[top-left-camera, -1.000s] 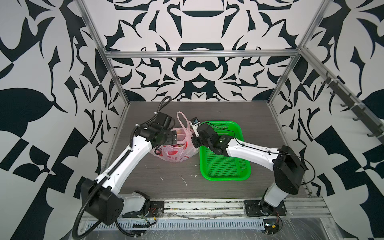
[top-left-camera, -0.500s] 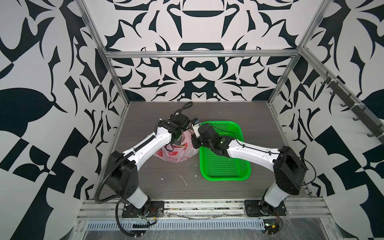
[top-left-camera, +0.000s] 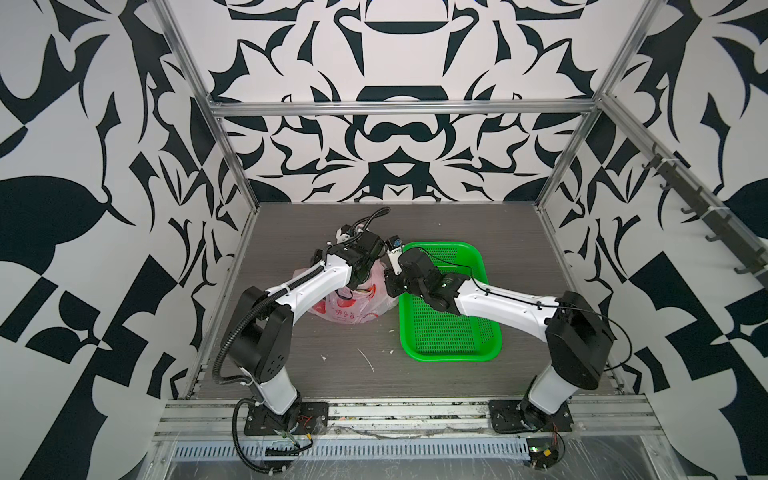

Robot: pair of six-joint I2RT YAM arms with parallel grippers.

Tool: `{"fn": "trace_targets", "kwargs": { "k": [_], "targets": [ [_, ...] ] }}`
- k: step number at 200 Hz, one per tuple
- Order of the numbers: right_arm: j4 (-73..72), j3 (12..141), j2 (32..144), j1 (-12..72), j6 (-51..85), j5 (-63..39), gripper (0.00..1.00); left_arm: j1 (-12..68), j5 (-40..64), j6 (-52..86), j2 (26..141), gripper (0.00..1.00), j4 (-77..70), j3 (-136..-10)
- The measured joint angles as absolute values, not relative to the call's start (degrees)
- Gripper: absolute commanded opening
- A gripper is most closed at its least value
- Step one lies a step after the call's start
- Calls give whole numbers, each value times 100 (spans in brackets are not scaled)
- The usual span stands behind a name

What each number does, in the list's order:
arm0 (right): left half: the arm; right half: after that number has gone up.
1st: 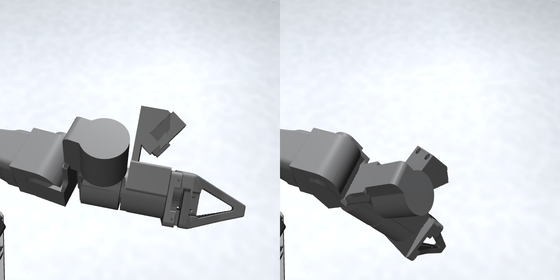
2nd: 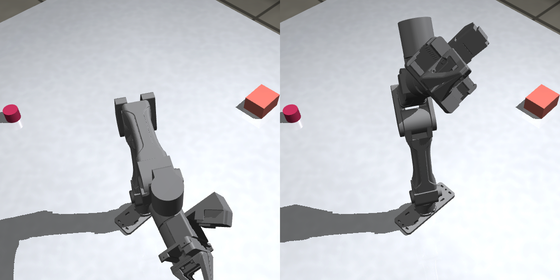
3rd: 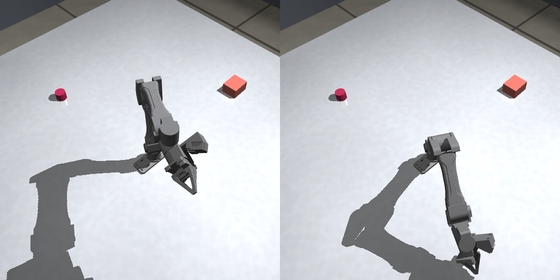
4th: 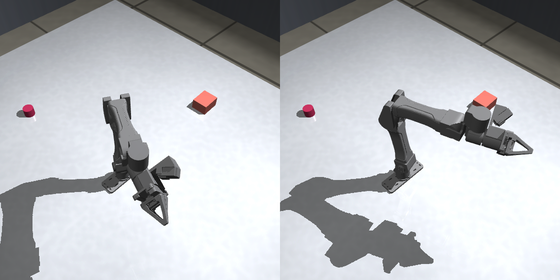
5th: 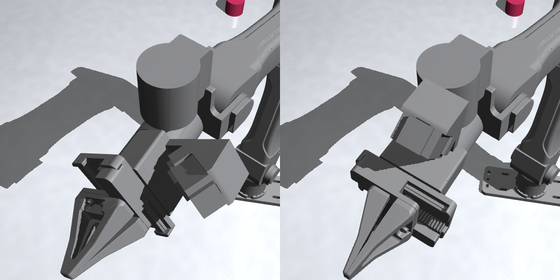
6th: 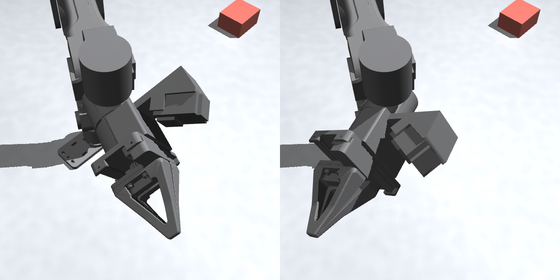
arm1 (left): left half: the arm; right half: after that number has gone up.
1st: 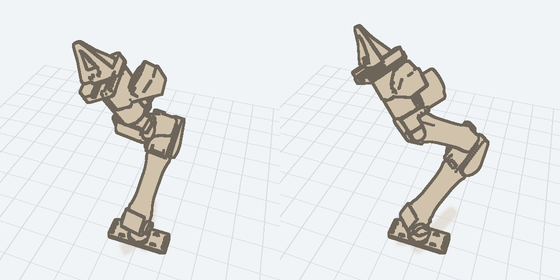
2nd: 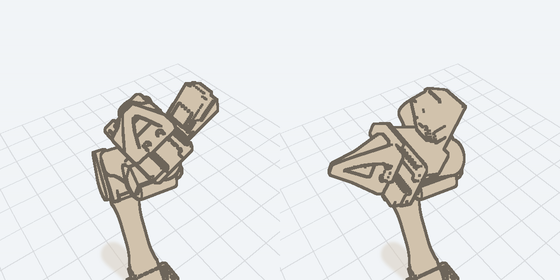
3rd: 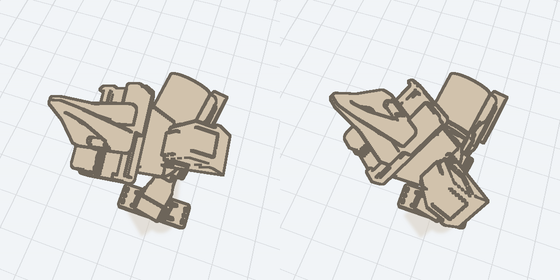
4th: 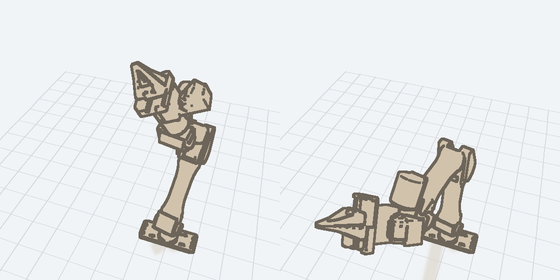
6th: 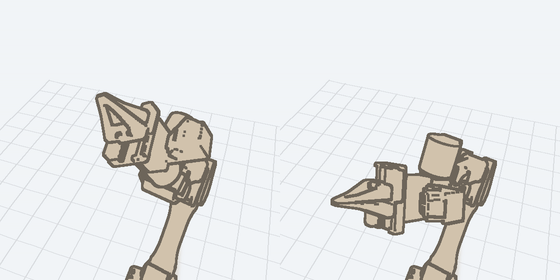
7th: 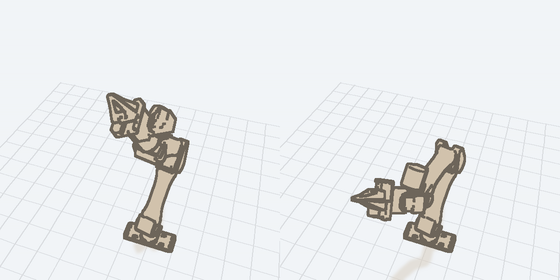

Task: Untie the knot of the plastic bag and take out the fruit
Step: Open the plastic bag at the middle-left of the table.

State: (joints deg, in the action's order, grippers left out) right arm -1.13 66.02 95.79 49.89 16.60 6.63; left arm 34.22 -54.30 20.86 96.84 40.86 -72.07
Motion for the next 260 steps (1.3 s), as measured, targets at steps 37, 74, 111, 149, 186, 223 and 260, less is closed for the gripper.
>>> {"fn": "trace_targets", "kwargs": {
  "k": [37,74,111,149,186,223,260],
  "targets": [
    [-121,6602,9579,5002,1658,637,0,3203,-5400,1994,9677,91,3837,-7041],
    [-161,6602,9579,5002,1658,620,0,2961,-5356,1946,9570,88,3712,-6906],
    [-178,6602,9579,5002,1660,617,0,2886,-5404,1955,9470,72,3680,-6906],
    [-217,6600,9579,5002,1660,617,0,2880,-5411,1942,9467,24,3677,-6906],
    [-224,6600,9579,5013,1660,620,4,2877,-5330,2169,9343,0,3701,-6879],
    [-134,6591,9502,5122,1758,878,15,2873,-5050,2416,8683,0,3597,-6517],
    [-21,6580,9096,5548,1837,1542,24,2860,-4523,2738,7876,0,3317,-6055]
  ]
}}
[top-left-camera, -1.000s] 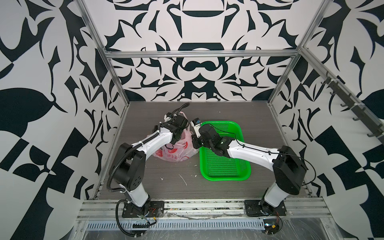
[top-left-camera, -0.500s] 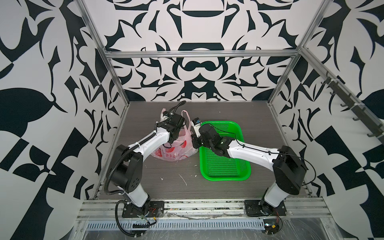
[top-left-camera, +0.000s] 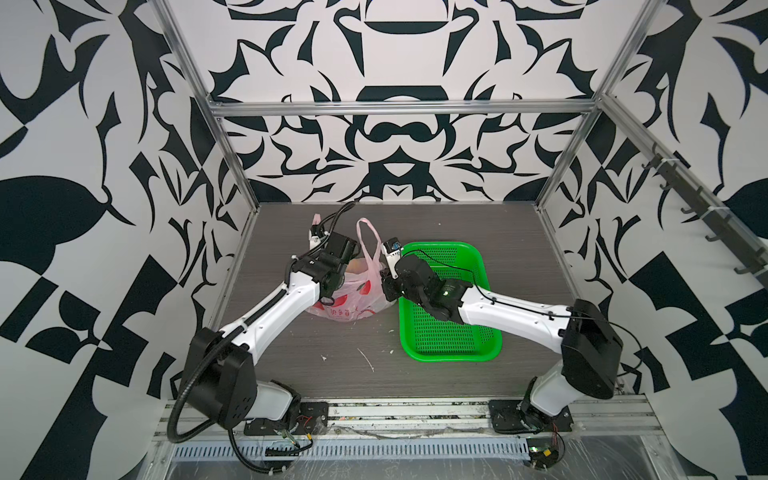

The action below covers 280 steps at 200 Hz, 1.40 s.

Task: Untie the knot of the plastic bag and take out the fruit
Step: Open the plastic bag at the middle-left of the table.

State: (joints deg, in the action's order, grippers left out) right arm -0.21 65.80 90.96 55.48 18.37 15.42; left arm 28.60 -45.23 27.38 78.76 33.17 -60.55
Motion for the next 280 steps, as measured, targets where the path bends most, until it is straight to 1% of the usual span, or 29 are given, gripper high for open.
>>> {"fn": "trace_targets", "kwargs": {
  "k": [20,49,73,140,189,204,226,280],
  "targets": [
    [3,6591,8899,5774,1855,1870,30,2860,-4281,2895,7647,0,3218,-5920],
    [196,6838,8923,5966,1828,2102,36,2860,-4029,3063,7533,0,3153,-5828],
    [287,7081,9065,6040,1750,2224,38,2860,-3894,3159,7498,0,3065,-5776],
    [355,8130,10182,6029,1142,2434,47,2860,-3708,3291,7159,0,2915,-5481],
    [421,8967,11100,5867,816,2427,47,2860,-3695,3336,7131,0,2871,-5446],
    [443,9048,11222,5813,744,2427,41,2856,-3695,3347,7098,0,2862,-5398],
    [454,9080,11284,5743,701,2421,39,2856,-3697,3365,7091,0,2851,-5393],
    [456,9161,11288,5631,563,2423,45,2856,-3695,3411,7091,0,2853,-5393]
  ]
}}
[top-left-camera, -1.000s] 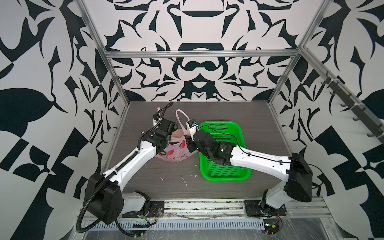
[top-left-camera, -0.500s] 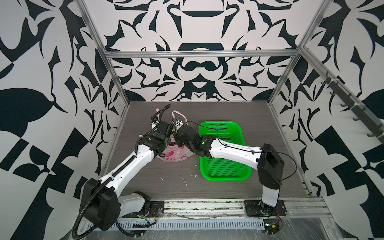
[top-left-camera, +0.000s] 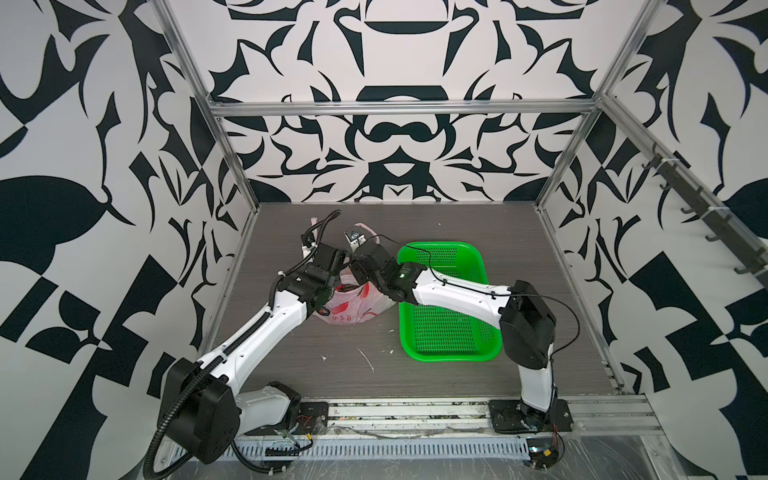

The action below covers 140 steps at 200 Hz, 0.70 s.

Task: Untie the knot of the plastic bag and take out the fruit
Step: Open the plastic bag at the middle-left of the table, then pick up the plastic bag from the center of the table.

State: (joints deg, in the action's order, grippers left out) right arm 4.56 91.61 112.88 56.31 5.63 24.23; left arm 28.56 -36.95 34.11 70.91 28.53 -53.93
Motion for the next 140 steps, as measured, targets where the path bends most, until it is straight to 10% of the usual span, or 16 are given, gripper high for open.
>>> {"fn": "trace_targets", "kwargs": {
  "k": [81,140],
  "targets": [
    [626,9719,11681,5284,598,2014,40,2856,-3695,3476,7048,0,2858,-5393],
    [869,9745,11893,5148,768,1476,4,2856,-3697,3474,7061,0,2849,-5393]
  ]
}}
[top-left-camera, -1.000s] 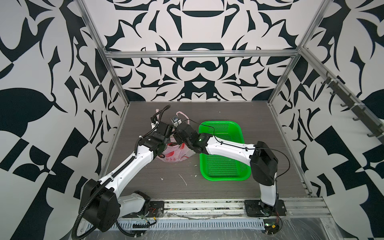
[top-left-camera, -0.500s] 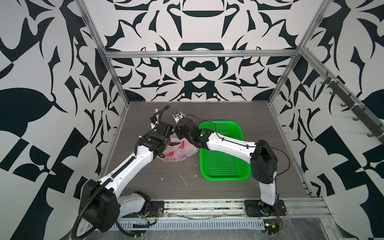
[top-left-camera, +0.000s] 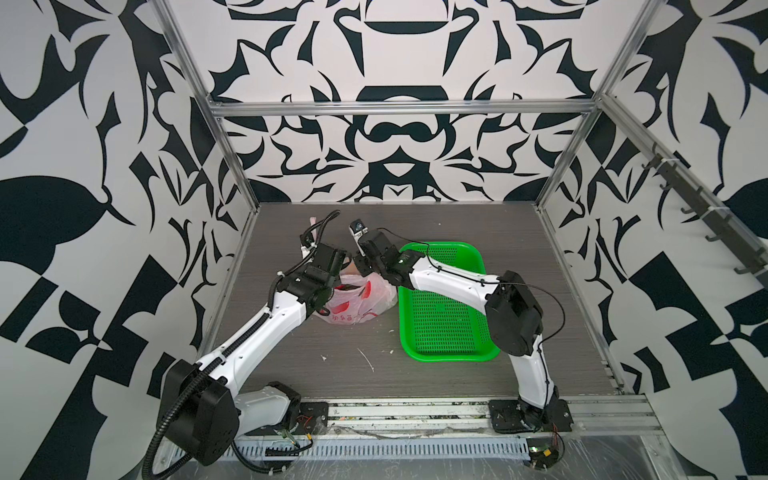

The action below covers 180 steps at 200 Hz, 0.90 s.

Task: Untie the knot of the plastic bag and take out the fruit
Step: Pick up the plastic bag from the center of the table.

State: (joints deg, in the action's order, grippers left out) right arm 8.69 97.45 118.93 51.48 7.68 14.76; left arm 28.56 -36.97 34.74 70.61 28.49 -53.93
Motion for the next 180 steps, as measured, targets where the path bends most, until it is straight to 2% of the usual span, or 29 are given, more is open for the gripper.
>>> {"fn": "trace_targets", "kwargs": {
  "k": [12,62,138,180],
  "targets": [
    [880,9745,11858,5146,768,1365,0,2823,-3675,3470,7102,0,2849,-5411],
    [1011,9977,11598,5092,762,676,0,2307,-3131,3361,7627,0,2860,-5918],
    [1400,11854,11963,4619,760,-191,0,1225,-1715,3131,8272,0,2967,-7319],
    [1645,12534,12422,4366,801,-489,0,858,-982,2969,8635,13,3210,-7985]
  ]
}}
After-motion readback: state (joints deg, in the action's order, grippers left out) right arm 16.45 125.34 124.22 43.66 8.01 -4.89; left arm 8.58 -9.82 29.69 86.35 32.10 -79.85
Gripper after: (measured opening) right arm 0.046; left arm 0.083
